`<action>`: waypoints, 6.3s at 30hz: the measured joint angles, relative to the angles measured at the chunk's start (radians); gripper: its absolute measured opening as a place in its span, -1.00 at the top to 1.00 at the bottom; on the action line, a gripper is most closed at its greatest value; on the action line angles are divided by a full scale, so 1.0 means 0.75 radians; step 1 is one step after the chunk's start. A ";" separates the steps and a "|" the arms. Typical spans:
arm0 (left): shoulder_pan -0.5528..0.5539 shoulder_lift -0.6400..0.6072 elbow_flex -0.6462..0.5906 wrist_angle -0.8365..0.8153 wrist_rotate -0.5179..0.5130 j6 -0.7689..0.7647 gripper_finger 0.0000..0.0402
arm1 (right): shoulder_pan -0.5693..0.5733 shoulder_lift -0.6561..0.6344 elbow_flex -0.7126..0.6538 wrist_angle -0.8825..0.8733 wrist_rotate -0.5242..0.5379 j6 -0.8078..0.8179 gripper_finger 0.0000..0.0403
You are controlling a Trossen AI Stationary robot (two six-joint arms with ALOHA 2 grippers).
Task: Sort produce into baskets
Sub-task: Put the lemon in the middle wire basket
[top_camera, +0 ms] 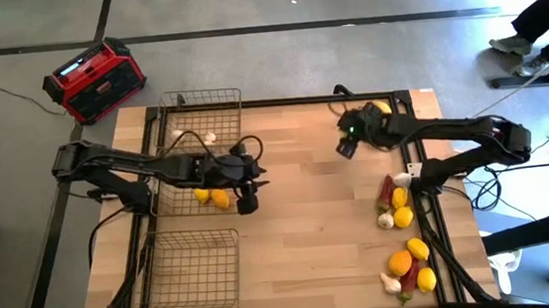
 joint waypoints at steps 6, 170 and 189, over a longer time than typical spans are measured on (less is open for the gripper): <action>0.000 0.031 0.000 0.002 -0.001 0.000 0.29 | -0.222 0.005 0.000 -0.044 -0.056 -0.007 -0.33; 0.098 0.114 0.001 0.360 0.193 -0.038 -0.15 | 0.458 0.397 -0.001 1.299 -0.653 -0.167 0.04; 0.098 0.169 0.001 0.399 0.191 0.004 0.02 | 0.457 0.399 -0.005 1.330 -0.672 -0.169 0.04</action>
